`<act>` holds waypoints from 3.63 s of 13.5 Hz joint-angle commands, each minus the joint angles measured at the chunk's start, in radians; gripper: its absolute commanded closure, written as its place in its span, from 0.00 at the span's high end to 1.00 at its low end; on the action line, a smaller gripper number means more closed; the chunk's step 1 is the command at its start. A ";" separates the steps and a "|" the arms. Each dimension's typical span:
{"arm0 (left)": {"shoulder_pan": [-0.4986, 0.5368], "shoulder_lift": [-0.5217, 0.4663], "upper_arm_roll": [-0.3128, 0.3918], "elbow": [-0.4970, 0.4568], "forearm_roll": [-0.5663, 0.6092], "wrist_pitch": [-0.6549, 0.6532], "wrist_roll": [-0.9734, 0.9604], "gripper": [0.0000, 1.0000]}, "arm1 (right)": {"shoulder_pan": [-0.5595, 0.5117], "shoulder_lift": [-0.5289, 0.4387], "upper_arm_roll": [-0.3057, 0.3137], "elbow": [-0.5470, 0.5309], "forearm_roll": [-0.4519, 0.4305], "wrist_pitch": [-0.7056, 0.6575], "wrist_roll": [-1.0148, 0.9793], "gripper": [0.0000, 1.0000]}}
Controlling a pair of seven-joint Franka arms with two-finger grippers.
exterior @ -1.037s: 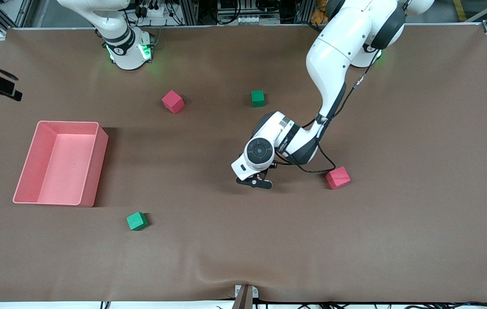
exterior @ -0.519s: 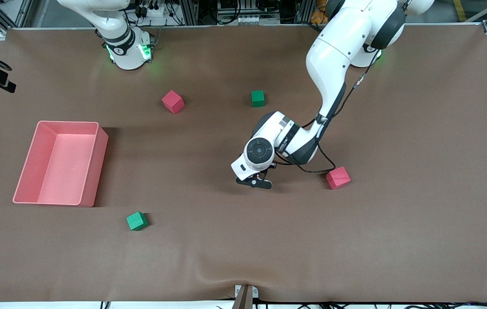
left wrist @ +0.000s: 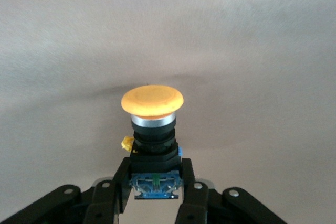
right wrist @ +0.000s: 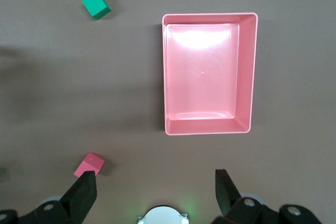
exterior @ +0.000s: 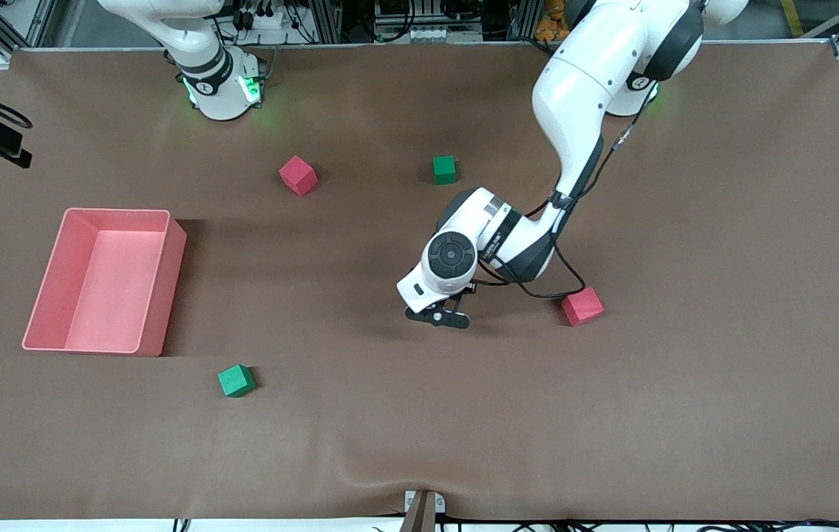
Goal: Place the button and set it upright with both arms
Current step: 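Lift and rotate the button upright with the left gripper, then lower the upright button onto the table with the left gripper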
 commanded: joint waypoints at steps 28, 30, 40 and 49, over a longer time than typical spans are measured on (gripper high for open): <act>-0.388 -0.025 0.115 -0.023 0.913 -0.336 -1.586 0.16 | 0.025 -0.017 -0.002 -0.060 0.000 0.053 -0.031 1.00; -0.436 0.003 0.136 -0.024 0.961 -0.334 -1.637 0.14 | 0.030 -0.049 -0.003 -0.121 -0.003 0.077 -0.030 1.00; -0.546 0.136 0.127 -0.025 1.235 -0.167 -1.708 0.10 | 0.011 -0.022 -0.013 -0.082 -0.009 0.088 -0.028 1.00; -0.557 0.185 0.129 -0.028 1.285 -0.066 -1.715 0.11 | 0.002 -0.024 -0.014 -0.088 0.001 0.079 -0.030 1.00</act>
